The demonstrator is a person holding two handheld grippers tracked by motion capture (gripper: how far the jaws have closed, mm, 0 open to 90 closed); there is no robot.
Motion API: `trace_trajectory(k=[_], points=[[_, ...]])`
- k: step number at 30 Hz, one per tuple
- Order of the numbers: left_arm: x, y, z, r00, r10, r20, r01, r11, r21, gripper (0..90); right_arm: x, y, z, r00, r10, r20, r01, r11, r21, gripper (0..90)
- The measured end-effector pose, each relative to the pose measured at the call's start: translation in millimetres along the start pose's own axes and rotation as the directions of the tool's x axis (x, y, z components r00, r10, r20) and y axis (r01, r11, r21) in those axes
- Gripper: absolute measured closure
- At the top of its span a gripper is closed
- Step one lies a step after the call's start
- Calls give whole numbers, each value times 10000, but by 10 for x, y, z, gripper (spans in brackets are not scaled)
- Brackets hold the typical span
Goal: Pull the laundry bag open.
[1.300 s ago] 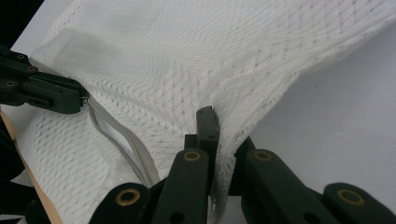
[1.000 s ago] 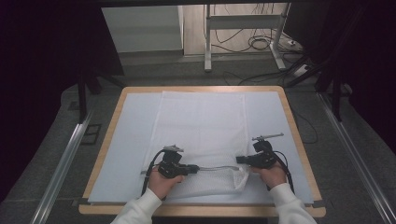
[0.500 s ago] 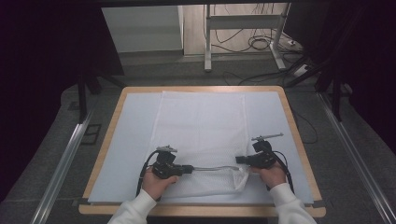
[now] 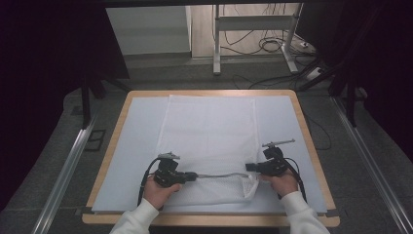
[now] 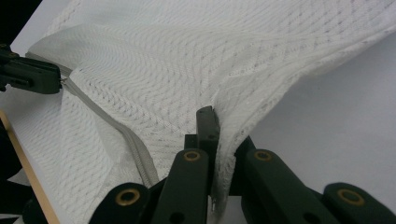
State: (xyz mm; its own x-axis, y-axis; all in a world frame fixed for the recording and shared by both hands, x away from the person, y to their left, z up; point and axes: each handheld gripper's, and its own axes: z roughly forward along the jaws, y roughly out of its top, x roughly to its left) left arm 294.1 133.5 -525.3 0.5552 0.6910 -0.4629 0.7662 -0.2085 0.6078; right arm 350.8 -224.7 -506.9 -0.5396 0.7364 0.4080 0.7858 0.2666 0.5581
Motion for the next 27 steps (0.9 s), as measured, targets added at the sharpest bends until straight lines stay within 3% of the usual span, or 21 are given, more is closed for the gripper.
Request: trace_trajectory(k=[27], points=[[171,-70,-202,9990,-427,-125,423,9988,-261,868,-8,0,-16,10000,-54,55,54,9999,-116,885]])
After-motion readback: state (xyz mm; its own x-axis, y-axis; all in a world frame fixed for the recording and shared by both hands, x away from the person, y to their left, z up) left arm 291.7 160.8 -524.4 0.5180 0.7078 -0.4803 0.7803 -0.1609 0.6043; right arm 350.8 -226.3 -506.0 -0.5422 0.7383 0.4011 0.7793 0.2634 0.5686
